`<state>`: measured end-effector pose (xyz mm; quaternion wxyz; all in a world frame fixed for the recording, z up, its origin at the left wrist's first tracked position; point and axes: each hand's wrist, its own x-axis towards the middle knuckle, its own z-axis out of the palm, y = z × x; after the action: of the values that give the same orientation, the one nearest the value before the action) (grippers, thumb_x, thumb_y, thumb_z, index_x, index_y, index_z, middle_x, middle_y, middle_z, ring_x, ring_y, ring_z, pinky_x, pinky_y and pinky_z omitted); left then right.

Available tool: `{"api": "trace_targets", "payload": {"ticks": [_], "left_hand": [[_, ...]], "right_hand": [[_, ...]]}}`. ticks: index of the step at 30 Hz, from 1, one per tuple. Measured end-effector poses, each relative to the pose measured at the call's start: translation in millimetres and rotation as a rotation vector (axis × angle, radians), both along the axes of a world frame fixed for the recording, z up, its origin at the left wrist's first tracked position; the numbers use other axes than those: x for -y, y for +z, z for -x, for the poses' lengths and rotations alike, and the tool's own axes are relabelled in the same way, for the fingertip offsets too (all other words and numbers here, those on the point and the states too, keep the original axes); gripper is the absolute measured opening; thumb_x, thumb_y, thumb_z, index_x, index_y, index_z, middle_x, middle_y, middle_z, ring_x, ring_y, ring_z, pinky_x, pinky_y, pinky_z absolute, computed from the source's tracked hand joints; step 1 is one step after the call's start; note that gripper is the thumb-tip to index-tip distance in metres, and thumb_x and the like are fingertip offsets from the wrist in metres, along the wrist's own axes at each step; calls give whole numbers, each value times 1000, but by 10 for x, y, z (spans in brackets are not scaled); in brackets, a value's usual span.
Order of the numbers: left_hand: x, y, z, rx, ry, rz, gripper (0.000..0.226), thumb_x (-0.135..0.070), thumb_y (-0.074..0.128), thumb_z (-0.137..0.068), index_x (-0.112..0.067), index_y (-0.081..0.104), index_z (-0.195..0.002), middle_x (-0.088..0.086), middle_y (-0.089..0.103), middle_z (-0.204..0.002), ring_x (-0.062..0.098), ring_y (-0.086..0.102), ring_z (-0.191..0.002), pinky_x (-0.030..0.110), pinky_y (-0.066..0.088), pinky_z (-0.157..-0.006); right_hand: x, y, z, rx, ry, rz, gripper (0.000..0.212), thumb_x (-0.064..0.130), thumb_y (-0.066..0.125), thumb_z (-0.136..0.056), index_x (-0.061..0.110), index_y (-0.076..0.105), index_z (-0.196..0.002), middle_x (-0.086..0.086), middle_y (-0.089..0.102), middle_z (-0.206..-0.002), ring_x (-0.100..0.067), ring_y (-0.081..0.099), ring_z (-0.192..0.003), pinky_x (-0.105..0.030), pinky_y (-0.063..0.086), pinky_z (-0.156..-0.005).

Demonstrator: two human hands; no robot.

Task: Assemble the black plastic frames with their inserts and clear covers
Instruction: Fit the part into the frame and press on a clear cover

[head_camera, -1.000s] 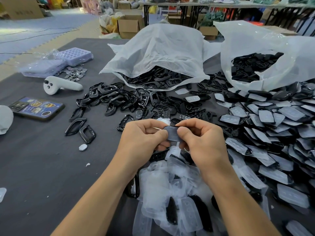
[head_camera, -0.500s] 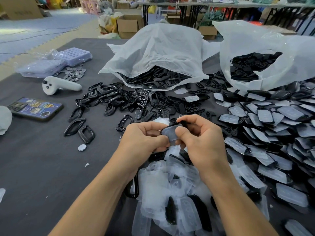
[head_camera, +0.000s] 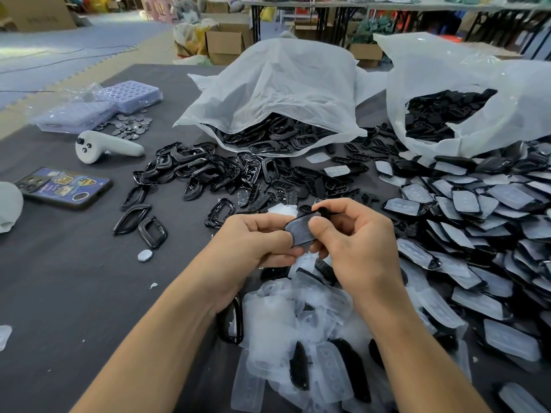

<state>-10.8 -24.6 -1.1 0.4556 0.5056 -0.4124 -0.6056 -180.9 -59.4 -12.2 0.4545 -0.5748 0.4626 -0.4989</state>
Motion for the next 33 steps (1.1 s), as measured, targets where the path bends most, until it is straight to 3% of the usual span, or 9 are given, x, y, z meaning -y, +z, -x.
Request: {"api": "trace_targets", "payload": {"ticks": [5,8,12,16,27,33], "left_hand": [[6,-13,47,48,85,9,25,5,62,-95,-8,83,-99,15,81,-92,13,76,-80,18,58,-68],[15,-25,64,49,198,27,19,5,67,-94,-5,82,-101,16,81,-90,15,77,-75,19,59,-64],[35,-51,79,58,290,40,16,5,70,-93,-6,80,-99,10,81,-85,14,76,-70,19,58,-60],[29,-57,94,39,286,52,21,6,70,-92,-11,81,-90,11,81,-83,13,75,-67,18,57,-59],[-1,-55,48,23,81,58,29,10,68,-91,-7,79,-112,15,81,-98,17,79,-88,20,60,-72],[1,-52,36,80,51,59,35,14,70,-87,-7,80,-113,19,80,-101,20,75,-90,22,60,-75]], "right_hand": [[-13,0,-8,-21,-3,2,16,15,75,-91,30,74,-95,2,76,-72,-15,71,-59,-21,54,-55],[-30,10,-5,-77,-134,63,10,25,78,-89,31,71,-91,7,75,-75,-13,72,-66,-29,58,-62],[-65,46,8,-250,-230,196,17,24,81,-86,31,68,-77,19,71,-72,-4,68,-66,-17,53,-60],[-93,35,-49,-284,-216,222,13,21,83,-83,28,72,-80,22,71,-73,-1,68,-67,-11,50,-61],[-49,4,-18,-321,-213,253,18,14,81,-85,26,71,-76,19,70,-72,-5,66,-62,-20,53,-59],[-56,-8,-20,-360,-201,292,16,15,81,-84,26,72,-77,20,69,-75,-4,66,-64,-12,49,-58]]}}
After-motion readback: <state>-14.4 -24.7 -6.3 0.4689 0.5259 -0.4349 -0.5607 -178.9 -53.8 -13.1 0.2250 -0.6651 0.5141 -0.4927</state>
